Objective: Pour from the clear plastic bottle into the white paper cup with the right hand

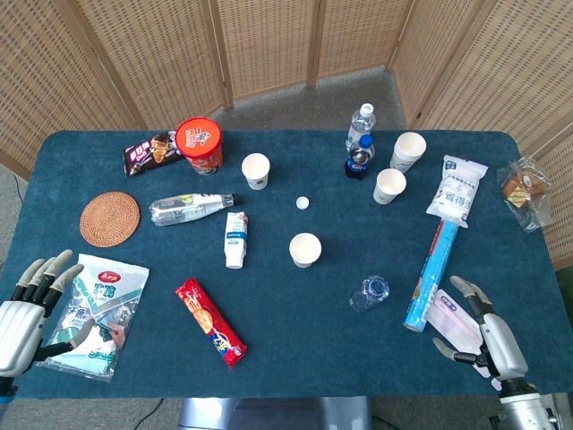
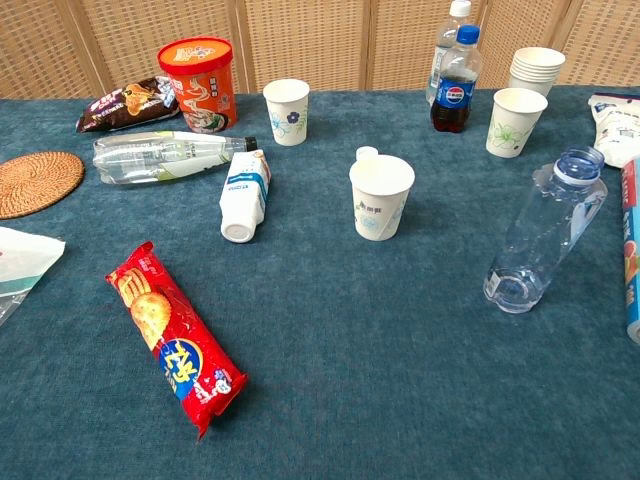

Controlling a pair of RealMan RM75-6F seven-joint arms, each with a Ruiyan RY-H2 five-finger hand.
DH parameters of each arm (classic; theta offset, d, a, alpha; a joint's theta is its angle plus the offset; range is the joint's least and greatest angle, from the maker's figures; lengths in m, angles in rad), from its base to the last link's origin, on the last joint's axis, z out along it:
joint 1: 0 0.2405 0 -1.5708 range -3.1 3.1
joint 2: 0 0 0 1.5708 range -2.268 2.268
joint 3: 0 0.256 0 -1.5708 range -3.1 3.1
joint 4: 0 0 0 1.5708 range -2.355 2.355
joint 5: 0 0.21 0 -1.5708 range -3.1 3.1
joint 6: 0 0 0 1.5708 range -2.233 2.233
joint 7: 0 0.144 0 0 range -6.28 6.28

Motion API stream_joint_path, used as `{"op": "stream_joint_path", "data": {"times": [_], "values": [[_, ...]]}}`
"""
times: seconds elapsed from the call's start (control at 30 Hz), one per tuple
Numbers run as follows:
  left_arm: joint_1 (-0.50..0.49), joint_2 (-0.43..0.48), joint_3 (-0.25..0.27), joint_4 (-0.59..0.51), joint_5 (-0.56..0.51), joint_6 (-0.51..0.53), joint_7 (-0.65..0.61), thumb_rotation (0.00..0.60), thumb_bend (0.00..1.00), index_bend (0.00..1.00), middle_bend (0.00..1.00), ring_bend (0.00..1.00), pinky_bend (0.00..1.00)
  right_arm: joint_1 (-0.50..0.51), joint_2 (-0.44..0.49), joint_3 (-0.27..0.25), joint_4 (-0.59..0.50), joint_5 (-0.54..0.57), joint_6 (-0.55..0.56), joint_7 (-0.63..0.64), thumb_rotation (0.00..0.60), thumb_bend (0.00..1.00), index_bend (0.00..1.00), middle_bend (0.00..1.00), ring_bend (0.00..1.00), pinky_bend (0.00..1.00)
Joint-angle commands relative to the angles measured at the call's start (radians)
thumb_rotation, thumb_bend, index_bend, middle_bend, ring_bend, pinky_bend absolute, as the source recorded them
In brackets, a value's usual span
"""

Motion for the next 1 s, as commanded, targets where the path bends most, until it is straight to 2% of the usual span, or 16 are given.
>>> {"op": "stream_joint_path", "data": {"times": [0.03,0.3,0.7,1.0], "values": [[-0.003,-0.001,-0.002,-0.01,0.003,-0.001,0.014,0.376,0.38,0.1,0.04,0.0,0.0,0.042,-0.022,0.008,0.042,-0.017,-0.033,0.126,0.6,0.26,0.0,0.0,0.0,0.0],[-0.014,0.003,-0.008,-0.041,-0.008,-0.021,0.055,0.379,0.38,0.1,0.04,0.0,0.0,0.106,-0.071,0.013,0.105,-0.02,-0.093,0.292,0.6,0.25,0.0,0.0,0.0,0.0],[-0.023,0.002,-0.013,-0.039,-0.016,-0.028,0.046,0.379,0.38,0.09,0.04,0.0,0.0,0.176,-0.137,0.012,0.174,-0.015,-0.155,0.408,0.6,0.25,0.0,0.0,0.0,0.0],[-0.027,0.002,-0.013,-0.023,-0.024,-0.031,0.024,0.378,0.38,0.09,0.04,0.0,0.0,0.22,-0.182,0.01,0.211,-0.013,-0.19,0.434,0.6,0.24,0.0,0.0,0.0,0.0]]}}
